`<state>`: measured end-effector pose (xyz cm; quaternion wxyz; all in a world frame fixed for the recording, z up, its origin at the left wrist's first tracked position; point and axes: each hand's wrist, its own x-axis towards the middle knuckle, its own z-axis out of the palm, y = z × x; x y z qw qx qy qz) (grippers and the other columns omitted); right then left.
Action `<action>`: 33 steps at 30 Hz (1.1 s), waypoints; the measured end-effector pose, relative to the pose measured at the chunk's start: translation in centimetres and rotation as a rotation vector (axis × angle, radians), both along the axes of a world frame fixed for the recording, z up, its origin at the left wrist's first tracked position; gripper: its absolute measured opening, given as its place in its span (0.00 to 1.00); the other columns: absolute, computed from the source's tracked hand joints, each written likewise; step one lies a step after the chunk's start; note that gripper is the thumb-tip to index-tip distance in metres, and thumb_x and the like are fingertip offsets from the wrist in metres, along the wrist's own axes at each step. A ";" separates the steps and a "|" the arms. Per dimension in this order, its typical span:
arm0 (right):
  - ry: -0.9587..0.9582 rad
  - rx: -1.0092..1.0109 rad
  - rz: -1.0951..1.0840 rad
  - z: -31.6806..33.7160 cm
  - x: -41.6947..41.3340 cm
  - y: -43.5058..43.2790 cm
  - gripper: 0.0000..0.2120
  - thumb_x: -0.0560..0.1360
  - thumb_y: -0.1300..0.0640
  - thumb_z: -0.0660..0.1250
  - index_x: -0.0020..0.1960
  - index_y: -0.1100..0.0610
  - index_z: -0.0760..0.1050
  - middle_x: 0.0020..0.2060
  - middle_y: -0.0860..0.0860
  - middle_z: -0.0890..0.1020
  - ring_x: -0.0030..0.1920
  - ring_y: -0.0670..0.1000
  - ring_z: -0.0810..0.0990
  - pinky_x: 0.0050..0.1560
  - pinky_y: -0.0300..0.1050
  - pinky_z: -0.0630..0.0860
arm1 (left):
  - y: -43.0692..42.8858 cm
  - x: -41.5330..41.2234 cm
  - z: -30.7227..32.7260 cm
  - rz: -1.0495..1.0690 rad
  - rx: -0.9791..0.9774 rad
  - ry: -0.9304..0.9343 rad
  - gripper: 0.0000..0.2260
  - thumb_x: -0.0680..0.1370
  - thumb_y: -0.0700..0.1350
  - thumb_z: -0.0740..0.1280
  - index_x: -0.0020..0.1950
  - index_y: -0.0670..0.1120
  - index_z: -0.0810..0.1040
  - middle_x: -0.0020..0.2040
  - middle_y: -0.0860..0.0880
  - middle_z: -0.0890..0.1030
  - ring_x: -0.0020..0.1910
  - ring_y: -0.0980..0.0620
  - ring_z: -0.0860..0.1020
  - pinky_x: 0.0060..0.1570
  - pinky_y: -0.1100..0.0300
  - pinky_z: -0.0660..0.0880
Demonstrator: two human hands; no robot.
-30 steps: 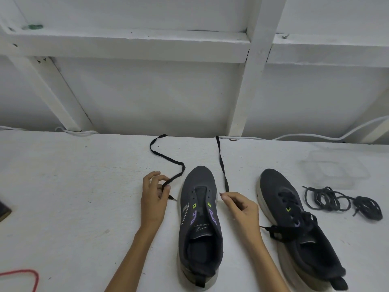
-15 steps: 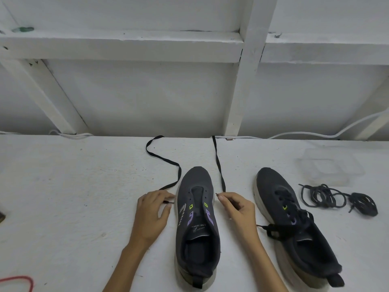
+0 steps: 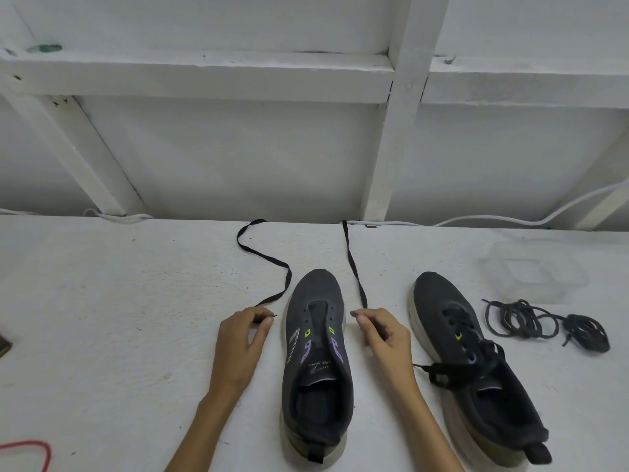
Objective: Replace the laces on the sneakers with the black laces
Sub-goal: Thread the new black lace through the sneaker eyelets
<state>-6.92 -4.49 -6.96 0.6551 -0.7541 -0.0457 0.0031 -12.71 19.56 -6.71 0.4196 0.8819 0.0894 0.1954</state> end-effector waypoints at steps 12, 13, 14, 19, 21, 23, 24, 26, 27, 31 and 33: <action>0.080 0.142 0.064 4.1 -0.3 1.4 0.04 0.74 0.64 0.72 0.46 0.58 0.85 0.38 0.54 0.86 0.37 0.55 0.82 0.41 0.40 0.78 | -3.0 0.5 3.1 -0.044 -0.210 -0.009 0.05 0.76 0.39 0.70 0.48 0.49 0.82 0.45 0.61 0.82 0.47 0.59 0.80 0.47 0.72 0.74; 0.069 0.116 0.071 4.3 -0.3 1.5 0.04 0.74 0.64 0.72 0.46 0.57 0.85 0.38 0.53 0.86 0.38 0.54 0.83 0.41 0.40 0.78 | -3.2 0.6 3.3 -0.055 -0.206 -0.007 0.05 0.76 0.39 0.71 0.48 0.49 0.82 0.45 0.61 0.82 0.47 0.59 0.80 0.47 0.72 0.73; 0.061 0.088 0.072 4.5 -0.2 1.6 0.05 0.74 0.64 0.71 0.46 0.56 0.85 0.38 0.51 0.86 0.38 0.52 0.83 0.41 0.39 0.78 | -3.3 0.6 3.4 -0.059 -0.206 -0.002 0.05 0.76 0.39 0.71 0.47 0.49 0.82 0.45 0.61 0.82 0.47 0.59 0.80 0.47 0.72 0.73; -0.014 -0.072 0.072 5.0 0.1 1.7 0.08 0.74 0.64 0.71 0.42 0.52 0.83 0.38 0.45 0.85 0.38 0.44 0.82 0.42 0.37 0.77 | -3.6 0.7 3.5 -0.053 -0.178 0.033 0.06 0.75 0.40 0.72 0.47 0.51 0.83 0.44 0.59 0.83 0.48 0.61 0.78 0.47 0.72 0.73; -0.057 -0.179 0.087 5.3 0.3 1.8 0.10 0.73 0.64 0.71 0.40 0.50 0.82 0.37 0.43 0.84 0.40 0.42 0.81 0.42 0.32 0.74 | -3.6 0.8 3.6 -0.054 -0.159 0.042 0.06 0.75 0.40 0.71 0.47 0.51 0.83 0.44 0.59 0.83 0.49 0.61 0.78 0.47 0.73 0.73; -0.086 -0.270 0.117 5.7 0.5 1.8 0.11 0.73 0.64 0.71 0.39 0.49 0.81 0.37 0.43 0.83 0.41 0.41 0.80 0.40 0.30 0.72 | -3.6 1.0 3.7 -0.056 -0.142 0.036 0.06 0.75 0.39 0.72 0.47 0.50 0.83 0.44 0.59 0.83 0.49 0.61 0.78 0.46 0.74 0.72; -0.100 -0.320 0.136 5.9 0.7 1.8 0.10 0.72 0.64 0.70 0.39 0.50 0.81 0.36 0.42 0.82 0.40 0.42 0.80 0.39 0.31 0.72 | -3.5 1.1 3.8 -0.056 -0.133 0.031 0.06 0.75 0.39 0.72 0.47 0.50 0.83 0.44 0.58 0.83 0.48 0.61 0.78 0.45 0.74 0.72; -0.143 -0.439 0.184 6.4 1.0 1.9 0.07 0.72 0.62 0.69 0.40 0.52 0.80 0.36 0.42 0.81 0.40 0.43 0.79 0.40 0.33 0.73 | -3.5 1.3 3.9 -0.057 -0.112 0.034 0.06 0.75 0.39 0.72 0.46 0.49 0.84 0.44 0.57 0.83 0.48 0.60 0.79 0.44 0.74 0.72; -0.165 -0.501 0.210 6.7 1.1 2.0 0.05 0.73 0.61 0.69 0.40 0.53 0.80 0.35 0.42 0.80 0.40 0.44 0.78 0.40 0.35 0.74 | -3.5 1.3 3.9 -0.060 -0.100 0.036 0.06 0.74 0.39 0.72 0.46 0.49 0.84 0.43 0.57 0.83 0.47 0.60 0.79 0.43 0.75 0.72; -0.206 -0.722 0.276 7.9 1.9 2.7 0.06 0.75 0.60 0.65 0.43 0.58 0.80 0.38 0.49 0.81 0.40 0.48 0.77 0.42 0.41 0.72 | -3.4 1.4 4.1 -0.068 -0.035 0.042 0.05 0.74 0.40 0.72 0.45 0.50 0.84 0.42 0.58 0.83 0.46 0.61 0.79 0.41 0.75 0.72; -0.195 -0.798 0.307 8.2 2.2 3.4 0.07 0.76 0.60 0.63 0.44 0.59 0.79 0.39 0.50 0.81 0.41 0.50 0.77 0.43 0.43 0.72 | -3.2 1.5 4.2 -0.069 0.023 0.046 0.05 0.74 0.41 0.72 0.45 0.52 0.84 0.41 0.59 0.82 0.44 0.60 0.79 0.40 0.72 0.73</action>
